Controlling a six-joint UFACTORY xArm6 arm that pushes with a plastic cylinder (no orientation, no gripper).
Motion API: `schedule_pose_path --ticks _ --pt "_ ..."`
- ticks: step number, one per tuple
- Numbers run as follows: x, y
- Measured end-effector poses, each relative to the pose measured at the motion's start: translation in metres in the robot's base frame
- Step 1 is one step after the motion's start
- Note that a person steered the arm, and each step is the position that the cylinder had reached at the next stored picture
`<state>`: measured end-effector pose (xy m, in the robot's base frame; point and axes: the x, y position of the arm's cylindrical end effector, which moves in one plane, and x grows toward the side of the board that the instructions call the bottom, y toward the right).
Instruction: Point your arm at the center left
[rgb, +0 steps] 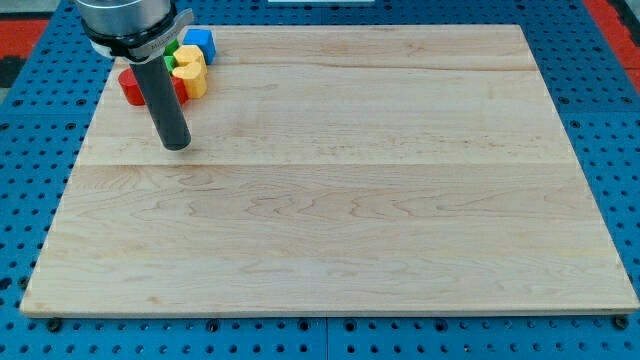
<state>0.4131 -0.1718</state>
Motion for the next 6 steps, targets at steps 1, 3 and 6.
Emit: schedule_pose_path --ticks 1,3,6 --pt "0.0 0.0" --pt "-0.001 -0.001" --pt "0.024 -0.054"
